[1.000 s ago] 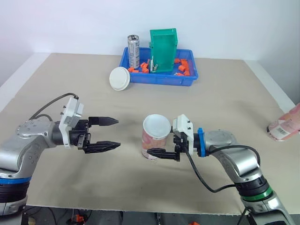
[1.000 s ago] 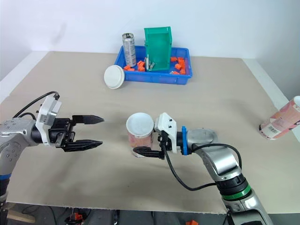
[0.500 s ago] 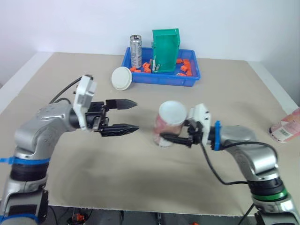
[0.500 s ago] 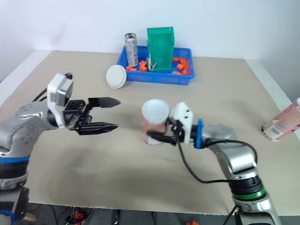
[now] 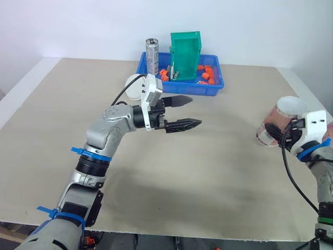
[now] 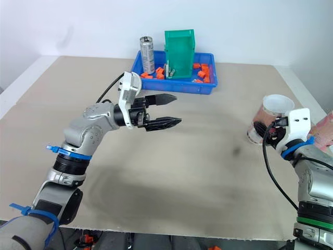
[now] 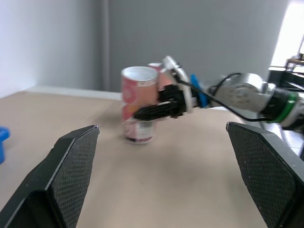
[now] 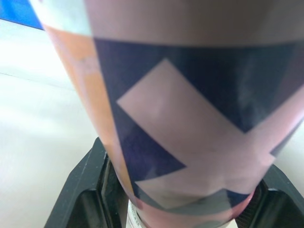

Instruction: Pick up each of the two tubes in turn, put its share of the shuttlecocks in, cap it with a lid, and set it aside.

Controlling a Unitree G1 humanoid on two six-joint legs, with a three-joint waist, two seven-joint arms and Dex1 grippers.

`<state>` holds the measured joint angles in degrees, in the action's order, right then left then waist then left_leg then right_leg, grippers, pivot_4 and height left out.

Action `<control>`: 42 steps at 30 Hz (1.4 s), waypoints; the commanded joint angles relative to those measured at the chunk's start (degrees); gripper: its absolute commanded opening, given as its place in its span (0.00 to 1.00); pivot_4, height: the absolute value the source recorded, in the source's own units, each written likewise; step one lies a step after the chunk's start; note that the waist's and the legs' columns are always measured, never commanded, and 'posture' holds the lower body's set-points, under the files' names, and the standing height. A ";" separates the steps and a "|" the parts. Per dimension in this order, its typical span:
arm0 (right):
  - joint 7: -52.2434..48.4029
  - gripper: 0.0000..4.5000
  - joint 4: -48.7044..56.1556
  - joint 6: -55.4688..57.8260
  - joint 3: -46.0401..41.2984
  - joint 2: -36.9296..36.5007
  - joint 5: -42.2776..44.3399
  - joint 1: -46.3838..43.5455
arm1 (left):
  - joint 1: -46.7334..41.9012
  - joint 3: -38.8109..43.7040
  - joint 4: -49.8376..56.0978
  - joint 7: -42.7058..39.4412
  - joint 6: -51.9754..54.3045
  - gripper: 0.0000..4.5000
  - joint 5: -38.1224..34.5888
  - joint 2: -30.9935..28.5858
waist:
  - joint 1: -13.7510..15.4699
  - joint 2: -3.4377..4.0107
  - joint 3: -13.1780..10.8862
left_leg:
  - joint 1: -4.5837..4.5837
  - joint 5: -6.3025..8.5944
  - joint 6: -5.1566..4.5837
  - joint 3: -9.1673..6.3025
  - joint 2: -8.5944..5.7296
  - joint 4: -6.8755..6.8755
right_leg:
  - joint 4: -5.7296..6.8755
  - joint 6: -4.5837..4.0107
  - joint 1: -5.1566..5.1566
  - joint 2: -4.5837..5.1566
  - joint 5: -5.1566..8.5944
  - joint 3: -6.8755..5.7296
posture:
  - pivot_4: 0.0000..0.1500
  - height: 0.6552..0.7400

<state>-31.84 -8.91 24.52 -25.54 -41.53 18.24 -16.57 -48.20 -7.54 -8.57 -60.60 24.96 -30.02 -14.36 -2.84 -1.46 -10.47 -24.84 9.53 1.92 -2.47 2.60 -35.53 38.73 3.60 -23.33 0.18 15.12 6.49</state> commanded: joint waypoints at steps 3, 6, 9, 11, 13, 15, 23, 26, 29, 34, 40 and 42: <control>-0.18 0.59 -7.04 -5.84 0.49 0.26 -1.38 -0.02 | 0.09 -1.15 2.12 -0.73 -0.01 1.00 0.78 0.55 | 0.05 0.02 0.00 | 0.03 -0.02 0.00 -0.01 -0.01 -0.05 | -0.01 0.10 0.10 0.00 -0.01 0.00 | 1.00 0.95; -1.47 0.59 -10.38 -5.09 0.88 0.70 -0.38 0.32 | 0.62 -1.18 2.93 -0.83 0.37 1.00 0.59 0.18 | 0.06 0.02 0.00 | 0.08 -0.02 0.00 -0.01 -0.01 -0.14 | -0.02 0.16 0.20 0.01 -0.05 0.00 | 1.00 0.95; -3.84 0.78 -12.86 -1.26 0.59 0.94 2.39 0.26 | 0.58 -0.82 3.05 -0.71 0.41 1.00 0.69 -0.10 | 0.04 -0.06 0.03 | 0.20 -0.04 0.00 -0.01 -0.01 -0.22 | -0.03 0.19 0.36 0.00 -0.13 0.00 | 1.00 0.95; -5.37 0.99 -11.68 -0.60 1.51 0.63 2.48 1.24 | 0.40 -0.39 3.11 -0.65 0.68 1.00 0.47 -0.32 | 0.02 0.00 0.02 | 0.31 -0.08 -0.04 -0.04 0.00 -0.22 | -0.03 0.15 0.46 -0.01 -0.17 -0.01 | 1.00 0.95; -5.60 0.99 -10.78 -0.05 2.11 0.01 1.90 2.05 | 0.24 0.21 2.94 -0.30 0.79 1.00 0.32 -0.57 | -0.04 0.16 0.05 | 0.28 -0.10 -0.08 0.00 -0.02 -0.21 | -0.02 0.16 0.41 0.00 -0.18 0.03 | 1.00 0.95; -5.87 0.99 -10.64 -0.05 2.28 -0.75 1.52 2.36 | 0.18 0.68 2.82 -0.18 1.10 1.00 0.02 -0.81 | -0.12 0.15 0.04 | 0.30 -0.10 -0.08 0.03 -0.02 -0.19 | -0.03 0.20 0.42 -0.01 -0.19 0.08 | 1.00 0.95; -11.30 0.99 -4.85 3.92 3.28 -7.03 1.30 8.55 | 0.93 3.05 3.34 -0.13 3.23 1.00 -0.88 -3.85 | 0.17 0.18 0.05 | 0.28 -0.10 -0.08 0.00 -0.04 -0.12 | -0.04 0.20 0.40 0.00 -0.13 0.05 | 1.00 0.95; -14.77 0.99 0.63 4.96 2.31 -9.88 1.94 14.16 | 3.02 3.41 5.48 -1.11 4.17 1.00 -1.19 -6.49 | 0.11 0.18 0.05 | 0.25 -0.09 -0.07 -0.02 -0.04 -0.06 | -0.06 0.20 0.38 0.00 -0.06 0.03 | 1.00 0.95; -18.01 0.99 8.29 6.16 -0.92 -11.37 4.68 19.75 | 7.35 3.70 8.45 -2.61 4.94 1.00 -0.72 -10.83 | 0.11 0.19 0.06 | 0.26 -0.06 -0.04 -0.02 -0.03 -0.01 | -0.09 0.20 0.37 0.02 0.00 0.03 | 1.00 0.95; -18.47 0.99 21.92 8.55 -3.99 -9.41 10.60 23.20 | 14.92 6.29 11.29 -1.57 5.52 1.00 -0.97 -16.26 | -0.29 0.21 0.03 | 0.30 -0.05 -0.03 -0.01 0.02 0.09 | -0.05 0.09 0.30 0.00 0.04 0.02 | 1.00 0.95; -15.45 0.99 33.06 9.72 2.71 -3.89 14.26 19.98 | 24.98 11.86 10.94 3.18 4.79 1.00 -0.43 -19.12 | -0.11 0.12 -0.01 | 0.33 -0.10 0.00 0.00 0.07 -0.01 | -0.05 -0.18 0.31 0.01 0.02 0.01 | 1.00 0.95; -15.56 0.99 33.83 9.68 5.04 -3.01 14.22 19.29 | 27.46 13.13 11.27 3.86 4.03 1.00 -0.75 -19.15 | 0.03 0.12 -0.01 | 0.29 -0.10 0.00 0.03 0.06 -0.05 | -0.06 -0.18 0.30 0.05 0.02 0.00 | 1.00 0.95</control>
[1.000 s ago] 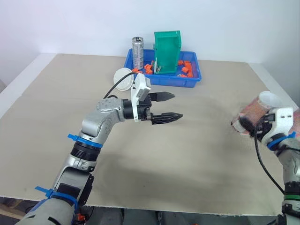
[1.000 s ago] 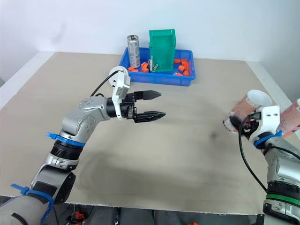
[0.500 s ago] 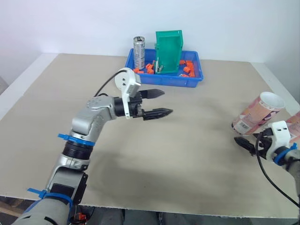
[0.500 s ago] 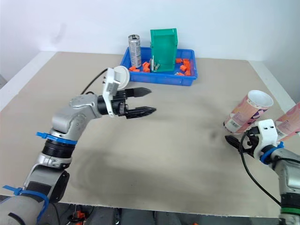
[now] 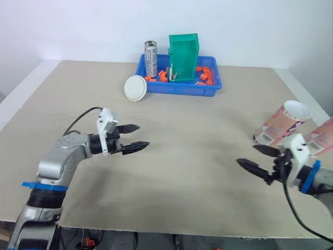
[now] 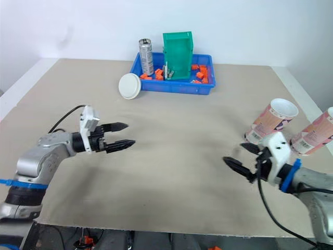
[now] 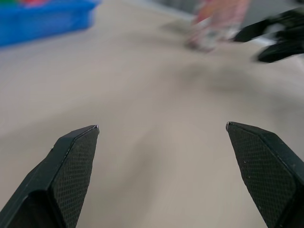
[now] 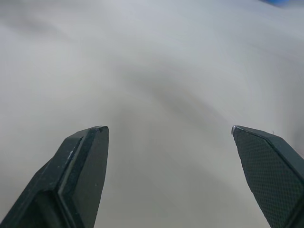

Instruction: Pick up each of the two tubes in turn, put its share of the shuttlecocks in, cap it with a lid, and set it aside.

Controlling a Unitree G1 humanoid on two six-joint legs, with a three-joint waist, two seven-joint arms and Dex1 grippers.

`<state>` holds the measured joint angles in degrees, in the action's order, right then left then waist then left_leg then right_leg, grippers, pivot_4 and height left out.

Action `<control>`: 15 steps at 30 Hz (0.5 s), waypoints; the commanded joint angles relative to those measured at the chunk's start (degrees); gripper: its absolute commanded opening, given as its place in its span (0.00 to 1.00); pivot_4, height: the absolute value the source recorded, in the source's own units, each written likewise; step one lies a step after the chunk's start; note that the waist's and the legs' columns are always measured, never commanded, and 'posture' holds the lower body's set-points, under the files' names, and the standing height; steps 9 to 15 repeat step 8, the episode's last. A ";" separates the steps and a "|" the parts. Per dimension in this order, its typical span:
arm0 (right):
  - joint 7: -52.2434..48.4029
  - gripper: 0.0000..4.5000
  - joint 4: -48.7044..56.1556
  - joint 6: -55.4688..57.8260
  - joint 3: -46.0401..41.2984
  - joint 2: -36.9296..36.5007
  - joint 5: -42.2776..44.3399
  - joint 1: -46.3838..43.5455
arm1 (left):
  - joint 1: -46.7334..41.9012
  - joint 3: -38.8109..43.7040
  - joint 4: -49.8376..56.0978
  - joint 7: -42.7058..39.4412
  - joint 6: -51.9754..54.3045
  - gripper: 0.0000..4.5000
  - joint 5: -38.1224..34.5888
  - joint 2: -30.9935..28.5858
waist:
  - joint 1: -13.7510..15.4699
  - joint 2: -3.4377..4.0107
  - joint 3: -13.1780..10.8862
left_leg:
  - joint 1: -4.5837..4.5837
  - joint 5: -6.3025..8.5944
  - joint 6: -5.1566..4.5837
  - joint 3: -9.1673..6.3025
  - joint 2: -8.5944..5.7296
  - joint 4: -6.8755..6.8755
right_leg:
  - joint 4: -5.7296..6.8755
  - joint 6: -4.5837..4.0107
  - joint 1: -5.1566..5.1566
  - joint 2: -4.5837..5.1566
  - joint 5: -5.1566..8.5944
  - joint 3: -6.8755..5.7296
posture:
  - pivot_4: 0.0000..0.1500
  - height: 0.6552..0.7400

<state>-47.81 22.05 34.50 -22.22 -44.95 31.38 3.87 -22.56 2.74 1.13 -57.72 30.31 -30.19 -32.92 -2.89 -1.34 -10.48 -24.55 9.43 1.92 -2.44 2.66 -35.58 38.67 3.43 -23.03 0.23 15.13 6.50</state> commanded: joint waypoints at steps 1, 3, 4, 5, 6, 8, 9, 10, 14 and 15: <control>0.47 0.99 3.15 -0.26 3.03 0.95 1.09 -1.54 | 2.77 3.60 1.90 1.66 -1.37 1.00 -0.93 -0.33 | 0.20 -0.02 0.00 | -0.03 0.00 0.00 0.03 -0.02 0.00 | -0.01 0.00 -0.03 0.03 0.00 0.00 | 1.00 0.95; 0.81 0.99 3.50 -0.64 6.77 2.61 0.72 -2.76 | 4.74 5.03 3.13 3.02 -0.32 1.00 -2.33 0.30 | 0.32 -0.07 -0.01 | -0.10 0.00 0.00 0.03 -0.01 0.01 | -0.08 0.01 -0.07 0.05 0.01 -0.02 | 1.00 0.95; 0.95 0.99 3.24 -0.81 7.79 3.08 0.38 -3.15 | 5.23 5.27 3.50 3.43 -0.39 1.00 -2.47 0.56 | 0.38 -0.07 -0.01 | -0.17 0.00 0.00 -0.01 0.00 0.01 | -0.10 0.01 -0.09 0.05 0.01 -0.06 | 1.00 0.95; 1.26 0.99 1.92 -1.50 9.29 3.85 -0.63 -3.94 | 5.57 5.46 3.53 4.26 -0.90 1.00 -2.23 1.03 | 0.51 -0.07 -0.01 | -0.19 0.00 0.00 -0.01 0.00 0.01 | -0.11 0.01 -0.11 0.05 0.01 -0.06 | 1.00 0.95; 1.42 0.99 0.27 -2.06 10.42 4.21 -1.49 -4.70 | 5.73 5.46 3.26 4.78 -1.84 1.00 -1.79 1.44 | 0.47 -0.09 0.00 | -0.30 0.00 0.00 -0.02 -0.01 0.01 | -0.12 0.03 -0.18 0.07 0.01 -0.09 | 1.00 0.95; 1.40 0.99 -1.77 -2.90 11.39 4.74 -2.27 -5.82 | 5.85 5.48 2.93 4.89 -1.98 1.00 -2.07 1.92 | 0.41 -0.09 0.00 | -0.30 0.00 0.00 0.01 0.00 0.01 | -0.18 0.07 -0.18 0.07 -0.03 -0.09 | 1.00 0.95; 1.40 0.99 -1.77 -2.90 11.39 4.74 -2.27 -5.82 | 5.85 5.48 2.93 4.89 -1.98 1.00 -2.07 1.92 | 0.41 -0.09 0.00 | -0.30 0.00 0.00 0.01 0.00 0.01 | -0.18 0.07 -0.18 0.07 -0.03 -0.09 | 1.00 0.95; 1.40 0.99 -1.77 -2.90 11.39 4.74 -2.27 -5.82 | 5.85 5.48 2.93 4.89 -1.98 1.00 -2.07 1.92 | 0.41 -0.09 0.00 | -0.30 0.00 0.00 0.01 0.00 0.01 | -0.18 0.07 -0.18 0.07 -0.03 -0.09 | 1.00 0.95; 1.40 0.99 -1.77 -2.90 11.39 4.74 -2.27 -5.82 | 5.85 5.48 2.93 4.89 -1.98 1.00 -2.07 1.92 | 0.41 -0.09 0.00 | -0.30 0.00 0.00 0.01 0.00 0.01 | -0.18 0.07 -0.18 0.07 -0.03 -0.09 | 1.00 0.95; 1.40 0.99 -1.77 -2.90 11.39 4.74 -2.27 -5.82 | 5.85 5.48 2.93 4.89 -1.98 1.00 -2.07 1.92 | 0.41 -0.09 0.00 | -0.30 0.00 0.00 0.01 0.00 0.01 | -0.18 0.07 -0.18 0.07 -0.03 -0.09 | 1.00 0.95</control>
